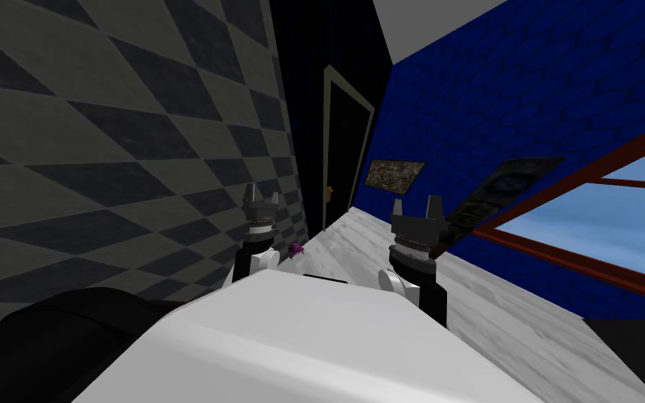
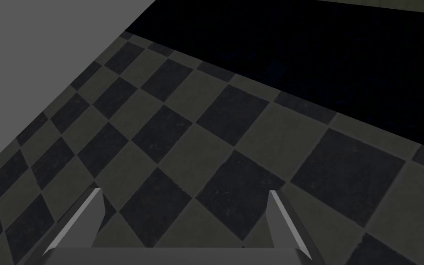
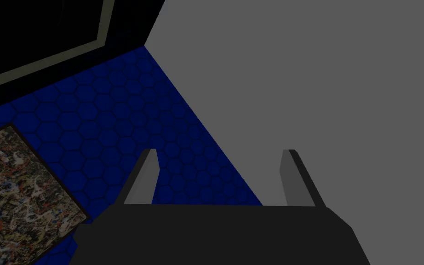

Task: Pull the door open

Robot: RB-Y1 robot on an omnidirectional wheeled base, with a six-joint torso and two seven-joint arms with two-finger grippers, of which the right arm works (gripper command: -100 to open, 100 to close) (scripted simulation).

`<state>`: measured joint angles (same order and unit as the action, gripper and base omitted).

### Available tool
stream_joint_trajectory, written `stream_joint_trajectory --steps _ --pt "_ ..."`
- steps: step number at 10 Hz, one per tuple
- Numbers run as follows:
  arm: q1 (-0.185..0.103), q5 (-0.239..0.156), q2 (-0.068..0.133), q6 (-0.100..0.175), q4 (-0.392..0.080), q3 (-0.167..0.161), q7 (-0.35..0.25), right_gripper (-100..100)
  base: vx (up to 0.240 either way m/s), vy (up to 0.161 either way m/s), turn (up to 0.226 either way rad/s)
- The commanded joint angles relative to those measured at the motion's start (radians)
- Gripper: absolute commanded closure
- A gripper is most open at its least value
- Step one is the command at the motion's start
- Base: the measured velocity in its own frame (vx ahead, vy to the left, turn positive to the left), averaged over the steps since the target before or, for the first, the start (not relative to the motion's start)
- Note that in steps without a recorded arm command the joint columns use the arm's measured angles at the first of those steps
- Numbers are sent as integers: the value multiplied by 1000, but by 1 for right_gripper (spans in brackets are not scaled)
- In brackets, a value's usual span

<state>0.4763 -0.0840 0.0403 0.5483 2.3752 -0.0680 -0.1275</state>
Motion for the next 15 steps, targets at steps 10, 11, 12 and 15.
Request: stream_joint_trajectory --steps 10,11,12,15 --pt "-53 198 24 -4 -154 24 115 -100 118 -42 88" --pt "-58 218 26 -4 -170 26 128 -100 102 -39 110" --pt "-64 239 27 -5 -186 29 140 -100 97 -40 82" --pt "-81 304 30 -6 -236 36 177 -100 94 -57 98"
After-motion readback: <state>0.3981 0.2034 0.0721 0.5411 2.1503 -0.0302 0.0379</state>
